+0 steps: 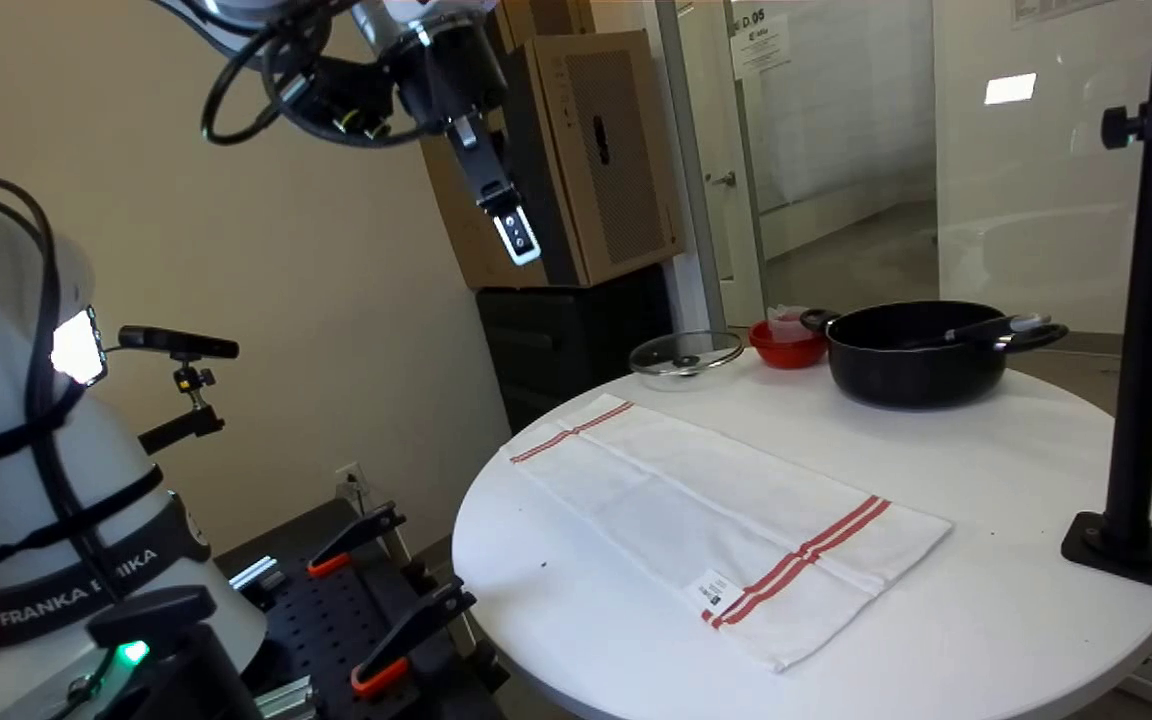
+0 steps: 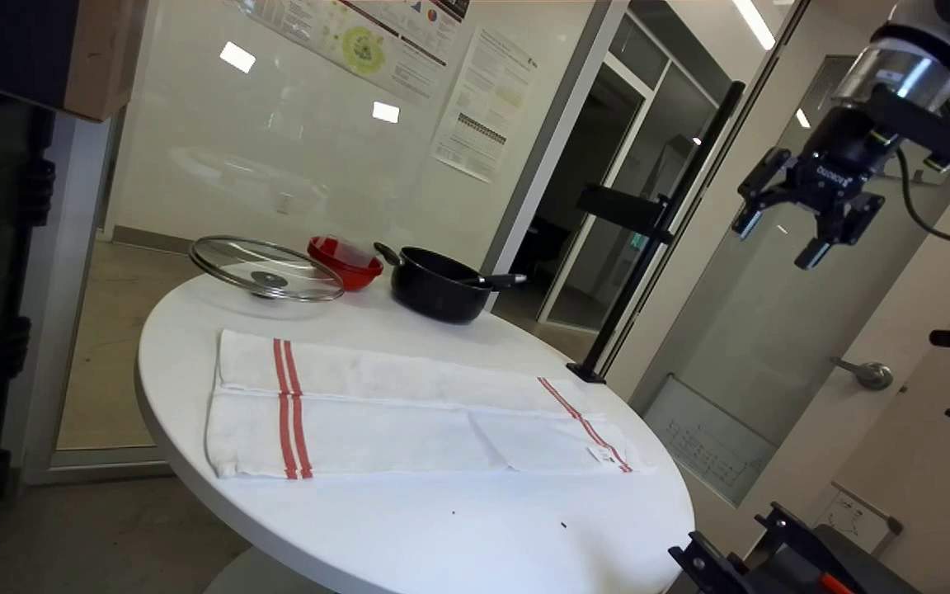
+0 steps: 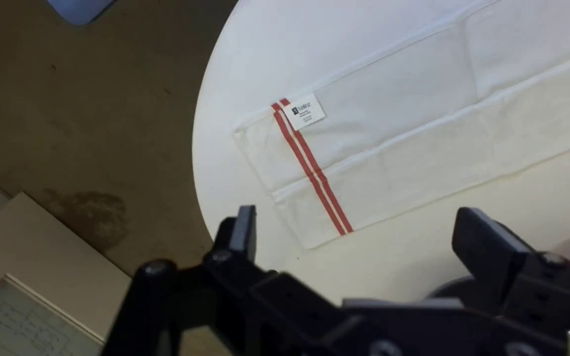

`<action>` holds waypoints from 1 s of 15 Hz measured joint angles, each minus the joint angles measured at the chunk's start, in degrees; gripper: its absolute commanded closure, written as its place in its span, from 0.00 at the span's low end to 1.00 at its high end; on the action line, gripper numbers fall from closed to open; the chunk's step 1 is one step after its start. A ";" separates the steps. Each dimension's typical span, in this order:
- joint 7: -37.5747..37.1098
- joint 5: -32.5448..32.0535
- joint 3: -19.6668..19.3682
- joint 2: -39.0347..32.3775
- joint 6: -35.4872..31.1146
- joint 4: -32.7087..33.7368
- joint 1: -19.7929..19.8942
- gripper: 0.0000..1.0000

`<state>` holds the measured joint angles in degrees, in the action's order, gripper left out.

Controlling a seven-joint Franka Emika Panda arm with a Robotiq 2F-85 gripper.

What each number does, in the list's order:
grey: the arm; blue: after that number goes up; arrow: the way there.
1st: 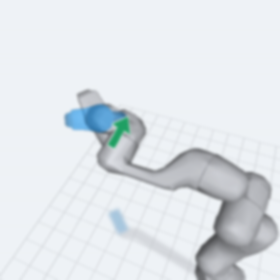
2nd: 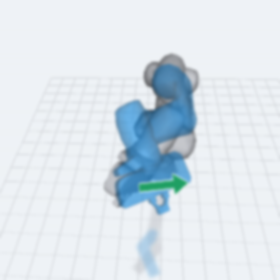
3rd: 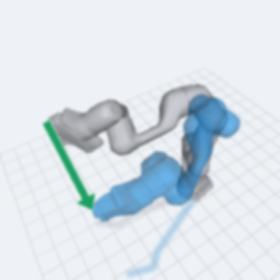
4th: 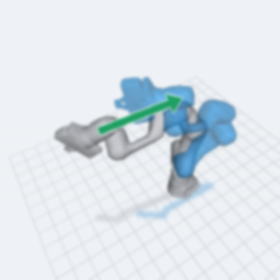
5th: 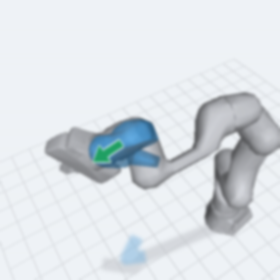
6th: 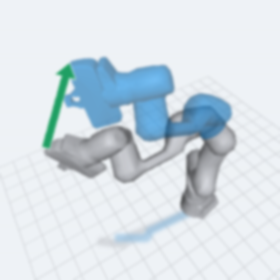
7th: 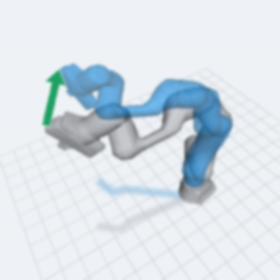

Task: Fold the towel

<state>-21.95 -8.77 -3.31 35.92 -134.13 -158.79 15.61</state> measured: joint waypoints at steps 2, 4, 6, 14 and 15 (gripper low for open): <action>-0.38 0.00 -0.09 -0.15 -0.77 -1.10 1.12 0.00; -0.67 0.00 0.05 -0.14 -0.72 -1.00 1.12 0.00; -0.67 -0.14 0.85 -0.43 -0.71 -1.00 1.23 0.00; -9.08 -6.57 4.32 -16.25 -17.95 -0.77 7.72 0.00; -11.17 -9.49 4.68 -18.95 -20.82 -0.48 9.76 0.00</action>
<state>-33.12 -18.26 1.37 16.97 -154.96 -159.27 25.37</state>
